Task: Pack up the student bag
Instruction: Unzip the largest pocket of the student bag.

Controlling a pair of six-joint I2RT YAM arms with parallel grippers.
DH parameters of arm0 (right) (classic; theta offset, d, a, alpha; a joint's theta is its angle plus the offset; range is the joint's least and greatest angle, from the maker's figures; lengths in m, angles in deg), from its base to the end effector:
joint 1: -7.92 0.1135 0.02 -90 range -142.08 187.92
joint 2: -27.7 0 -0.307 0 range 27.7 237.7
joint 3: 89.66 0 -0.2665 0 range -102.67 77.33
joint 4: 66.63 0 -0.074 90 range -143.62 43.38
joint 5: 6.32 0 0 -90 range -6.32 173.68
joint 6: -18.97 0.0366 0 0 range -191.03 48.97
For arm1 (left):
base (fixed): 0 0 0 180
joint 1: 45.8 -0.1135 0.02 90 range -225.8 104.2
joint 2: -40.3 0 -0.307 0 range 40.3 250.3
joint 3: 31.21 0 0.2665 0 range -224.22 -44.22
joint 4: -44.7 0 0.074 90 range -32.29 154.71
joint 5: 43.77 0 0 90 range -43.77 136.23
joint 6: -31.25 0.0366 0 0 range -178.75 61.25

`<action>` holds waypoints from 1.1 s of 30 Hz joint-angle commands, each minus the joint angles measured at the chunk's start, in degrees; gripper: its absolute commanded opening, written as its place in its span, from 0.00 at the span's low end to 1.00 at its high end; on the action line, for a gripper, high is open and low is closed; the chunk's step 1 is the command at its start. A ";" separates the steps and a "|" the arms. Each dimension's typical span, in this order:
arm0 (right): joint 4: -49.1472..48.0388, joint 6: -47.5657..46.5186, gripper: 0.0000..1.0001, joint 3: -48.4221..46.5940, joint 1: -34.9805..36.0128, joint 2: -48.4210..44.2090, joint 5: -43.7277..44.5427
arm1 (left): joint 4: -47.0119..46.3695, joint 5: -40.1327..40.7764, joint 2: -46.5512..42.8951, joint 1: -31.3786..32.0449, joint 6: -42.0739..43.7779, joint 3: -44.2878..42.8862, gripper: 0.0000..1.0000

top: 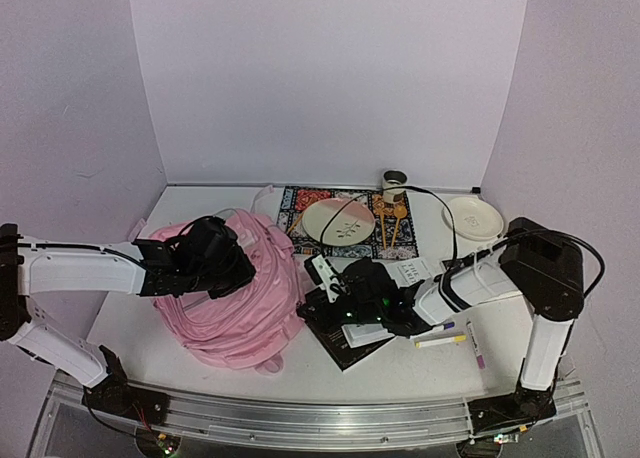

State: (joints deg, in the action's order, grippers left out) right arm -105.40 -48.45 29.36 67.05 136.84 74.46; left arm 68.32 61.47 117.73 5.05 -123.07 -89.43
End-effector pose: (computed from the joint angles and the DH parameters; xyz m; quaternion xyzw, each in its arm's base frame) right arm 0.2038 0.3524 0.1870 -0.2877 0.7055 0.4681 0.4476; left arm 0.1874 -0.2150 0.2511 -0.1592 0.8959 -0.2696 0.3152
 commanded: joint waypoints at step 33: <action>24.15 4.49 0.15 -11.67 17.61 -4.83 12.25 | -7.29 0.64 6.78 -1.79 -2.02 -4.20 0.00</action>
State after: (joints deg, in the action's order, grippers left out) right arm -81.49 -45.16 16.97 82.65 134.59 86.60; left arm 67.67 61.41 126.83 4.65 -125.00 -94.54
